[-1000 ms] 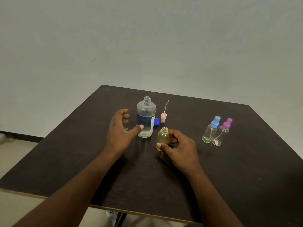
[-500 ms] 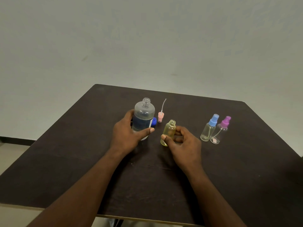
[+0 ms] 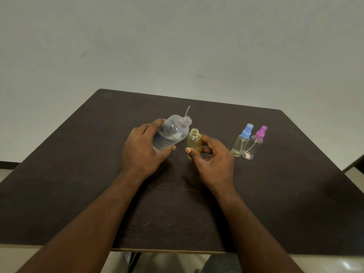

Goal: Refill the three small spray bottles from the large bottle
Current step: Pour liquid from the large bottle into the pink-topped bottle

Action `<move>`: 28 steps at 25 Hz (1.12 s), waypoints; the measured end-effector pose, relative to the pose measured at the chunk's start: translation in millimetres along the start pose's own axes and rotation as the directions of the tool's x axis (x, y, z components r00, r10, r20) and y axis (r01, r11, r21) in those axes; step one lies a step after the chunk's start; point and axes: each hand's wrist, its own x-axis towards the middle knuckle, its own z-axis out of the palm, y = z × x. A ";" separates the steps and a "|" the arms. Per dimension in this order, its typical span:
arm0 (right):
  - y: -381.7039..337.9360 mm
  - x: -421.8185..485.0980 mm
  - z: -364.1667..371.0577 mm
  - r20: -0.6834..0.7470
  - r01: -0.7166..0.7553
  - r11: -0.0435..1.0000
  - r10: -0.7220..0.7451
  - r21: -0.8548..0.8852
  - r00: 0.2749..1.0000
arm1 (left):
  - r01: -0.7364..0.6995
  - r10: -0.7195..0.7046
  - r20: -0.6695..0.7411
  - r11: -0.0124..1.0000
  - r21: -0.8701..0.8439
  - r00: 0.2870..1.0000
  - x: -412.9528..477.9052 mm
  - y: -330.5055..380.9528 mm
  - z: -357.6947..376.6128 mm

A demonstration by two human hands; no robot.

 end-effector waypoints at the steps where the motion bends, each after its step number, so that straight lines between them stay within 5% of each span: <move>1: 0.9 0.9 -0.1 -0.010 0.011 1.000 -0.011 -0.011 1.000 | -0.003 0.003 -0.001 1.000 0.009 1.000 0.4 -1.3 0.4; 28: 6.4 5.0 1.3 0.075 -0.112 0.986 0.122 -0.123 0.990 | -0.029 0.037 -0.041 0.984 0.175 0.998 1.6 -10.8 7.1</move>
